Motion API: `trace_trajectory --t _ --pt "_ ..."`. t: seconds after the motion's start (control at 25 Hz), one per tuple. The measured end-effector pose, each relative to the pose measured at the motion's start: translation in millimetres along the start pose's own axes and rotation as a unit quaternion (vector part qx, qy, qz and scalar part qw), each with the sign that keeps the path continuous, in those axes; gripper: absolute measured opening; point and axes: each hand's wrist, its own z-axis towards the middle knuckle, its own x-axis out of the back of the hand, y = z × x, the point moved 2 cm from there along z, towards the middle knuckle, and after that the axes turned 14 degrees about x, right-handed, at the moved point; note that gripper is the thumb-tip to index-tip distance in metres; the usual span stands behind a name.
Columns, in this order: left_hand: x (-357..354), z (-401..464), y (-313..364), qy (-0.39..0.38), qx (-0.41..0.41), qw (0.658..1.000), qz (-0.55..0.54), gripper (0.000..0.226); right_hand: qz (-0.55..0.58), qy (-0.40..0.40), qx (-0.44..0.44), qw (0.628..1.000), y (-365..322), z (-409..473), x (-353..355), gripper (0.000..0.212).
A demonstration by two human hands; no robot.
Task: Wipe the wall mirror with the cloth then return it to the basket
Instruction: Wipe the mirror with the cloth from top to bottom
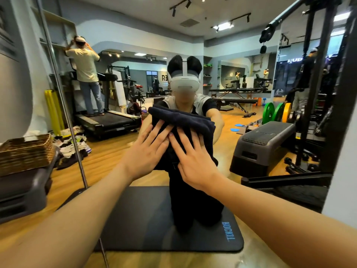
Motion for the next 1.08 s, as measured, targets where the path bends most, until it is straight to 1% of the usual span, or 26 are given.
trace_trajectory --t 0.32,0.48,0.6,0.76,0.88,1.08 --pt "7 -54 -81 -0.012 0.032 0.998 0.056 0.053 0.031 0.019 0.027 0.999 -66 70 -22 0.086" --pt "12 -80 -118 -0.032 0.033 0.995 0.086 0.053 0.039 0.027 0.04 0.998 -99 101 -35 0.082" --pt "15 -105 -144 -0.055 0.054 0.989 0.123 0.051 0.056 0.031 0.06 0.996 -124 126 -44 0.079" --pt "17 -127 -172 -0.09 0.058 0.985 0.138 0.052 0.074 0.044 0.055 0.995 -157 147 -55 0.077" --pt "13 -143 -180 -0.102 0.064 0.983 0.137 0.052 0.07 0.048 0.056 0.995 -171 149 -64 0.08" --pt "0 -161 -167 -0.108 0.112 0.978 0.142 0.053 0.052 0.03 0.074 0.995 -178 141 -72 0.082"
